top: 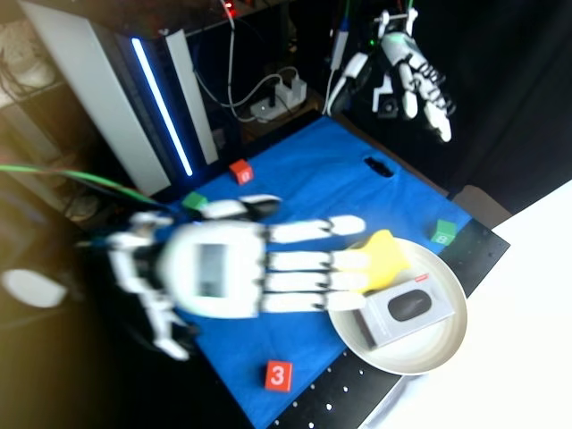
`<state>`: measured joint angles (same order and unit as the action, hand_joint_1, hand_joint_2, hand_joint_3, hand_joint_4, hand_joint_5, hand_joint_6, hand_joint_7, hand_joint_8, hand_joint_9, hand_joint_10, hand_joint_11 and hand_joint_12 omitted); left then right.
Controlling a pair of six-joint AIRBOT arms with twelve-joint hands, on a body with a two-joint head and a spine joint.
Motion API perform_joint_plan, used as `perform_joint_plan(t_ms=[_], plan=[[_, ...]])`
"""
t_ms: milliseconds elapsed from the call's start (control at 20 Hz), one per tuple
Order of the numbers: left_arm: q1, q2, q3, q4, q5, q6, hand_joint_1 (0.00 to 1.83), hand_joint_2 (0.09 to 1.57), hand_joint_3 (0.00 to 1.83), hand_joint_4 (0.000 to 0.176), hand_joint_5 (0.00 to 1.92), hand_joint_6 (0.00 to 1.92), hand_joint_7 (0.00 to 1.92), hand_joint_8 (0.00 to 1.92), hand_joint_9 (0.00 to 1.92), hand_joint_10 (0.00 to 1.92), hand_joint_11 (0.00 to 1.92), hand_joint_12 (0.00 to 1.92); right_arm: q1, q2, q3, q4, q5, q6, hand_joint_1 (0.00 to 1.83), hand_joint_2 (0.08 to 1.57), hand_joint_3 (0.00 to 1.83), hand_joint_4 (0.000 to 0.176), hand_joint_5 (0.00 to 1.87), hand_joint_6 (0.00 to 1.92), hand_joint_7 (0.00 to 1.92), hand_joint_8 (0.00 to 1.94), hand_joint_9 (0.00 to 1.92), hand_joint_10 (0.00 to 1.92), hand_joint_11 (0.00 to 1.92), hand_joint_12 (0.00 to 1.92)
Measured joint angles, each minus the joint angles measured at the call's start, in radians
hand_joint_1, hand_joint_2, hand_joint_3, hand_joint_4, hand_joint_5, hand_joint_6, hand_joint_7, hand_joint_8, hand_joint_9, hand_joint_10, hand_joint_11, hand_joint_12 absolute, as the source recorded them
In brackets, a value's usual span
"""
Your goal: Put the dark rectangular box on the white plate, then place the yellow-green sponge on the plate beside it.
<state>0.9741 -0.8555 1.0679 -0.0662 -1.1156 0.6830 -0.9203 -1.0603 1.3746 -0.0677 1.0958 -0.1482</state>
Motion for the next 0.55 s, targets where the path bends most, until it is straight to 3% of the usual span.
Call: perform_joint_plan(t_ms=[50, 100, 150, 200, 250, 300, 400, 550], plan=[[0.026, 0.004, -0.017, -0.03, -0.029, 0.0, 0.8, 0.88, 0.01, 0.137, 0.02, 0.0, 0.0, 0.0, 0.0, 0.0, 0.04, 0.07, -0.077, 0.037, -0.051, 0.074, 0.082, -0.034, 0.85, 0.96, 0.01, 0.118, 0.13, 0.0, 0.08, 0.0, 0.0, 0.0, 0.0, 0.0], [0.043, 0.005, -0.024, -0.036, -0.06, 0.001, 0.76, 0.89, 0.01, 0.133, 0.0, 0.0, 0.0, 0.0, 0.0, 0.0, 0.06, 0.08, -0.129, 0.051, -0.082, 0.125, 0.138, -0.04, 0.83, 0.93, 0.0, 0.132, 0.12, 0.0, 0.09, 0.01, 0.04, 0.01, 0.0, 0.0], [0.064, 0.008, -0.035, -0.052, -0.088, 0.002, 0.73, 0.92, 0.0, 0.132, 0.0, 0.0, 0.0, 0.0, 0.0, 0.0, 0.01, 0.27, -0.181, 0.061, -0.11, 0.168, 0.193, -0.045, 0.81, 0.91, 0.0, 0.151, 0.12, 0.0, 0.09, 0.0, 0.06, 0.02, 0.0, 0.0], [0.079, 0.011, -0.044, -0.069, -0.111, 0.001, 0.69, 0.9, 0.0, 0.147, 0.02, 0.0, 0.0, 0.0, 0.0, 0.0, 0.0, 0.4, -0.223, 0.069, -0.134, 0.2, 0.237, -0.049, 0.79, 0.88, 0.0, 0.144, 0.1, 0.0, 0.09, 0.0, 0.07, 0.02, 0.0, 0.0], [0.097, 0.014, -0.052, -0.085, -0.141, 0.001, 0.67, 0.9, 0.0, 0.167, 0.01, 0.0, 0.0, 0.0, 0.0, 0.0, 0.0, 0.4, -0.269, 0.077, -0.162, 0.229, 0.287, -0.053, 0.78, 0.86, 0.0, 0.12, 0.1, 0.0, 0.08, 0.0, 0.09, 0.01, 0.0, 0.0], [0.108, 0.019, -0.058, -0.105, -0.159, 0.001, 0.69, 0.9, 0.0, 0.173, 0.03, 0.0, 0.0, 0.0, 0.0, 0.0, 0.0, 0.33, -0.294, 0.081, -0.18, 0.245, 0.319, -0.055, 0.78, 0.85, 0.0, 0.105, 0.09, 0.0, 0.07, 0.0, 0.08, 0.0, 0.0, 0.0], [0.142, 0.023, -0.067, -0.144, -0.204, 0.002, 0.7, 0.88, 0.0, 0.169, 0.03, 0.0, 0.0, 0.0, 0.0, 0.0, 0.0, 0.29, -0.343, 0.101, -0.209, 0.269, 0.388, -0.059, 0.78, 0.85, 0.0, 0.125, 0.09, 0.0, 0.05, 0.0, 0.05, 0.0, 0.0, 0.0], [0.179, 0.023, -0.083, -0.188, -0.24, 0.002, 0.63, 0.85, 0.0, 0.174, 0.05, 0.01, 0.02, 0.01, 0.03, 0.01, 0.0, 0.47, -0.353, 0.109, -0.216, 0.311, 0.43, -0.063, 0.76, 0.86, 0.0, 0.118, 0.1, 0.0, 0.06, 0.0, 0.06, 0.01, 0.0, 0.0]])
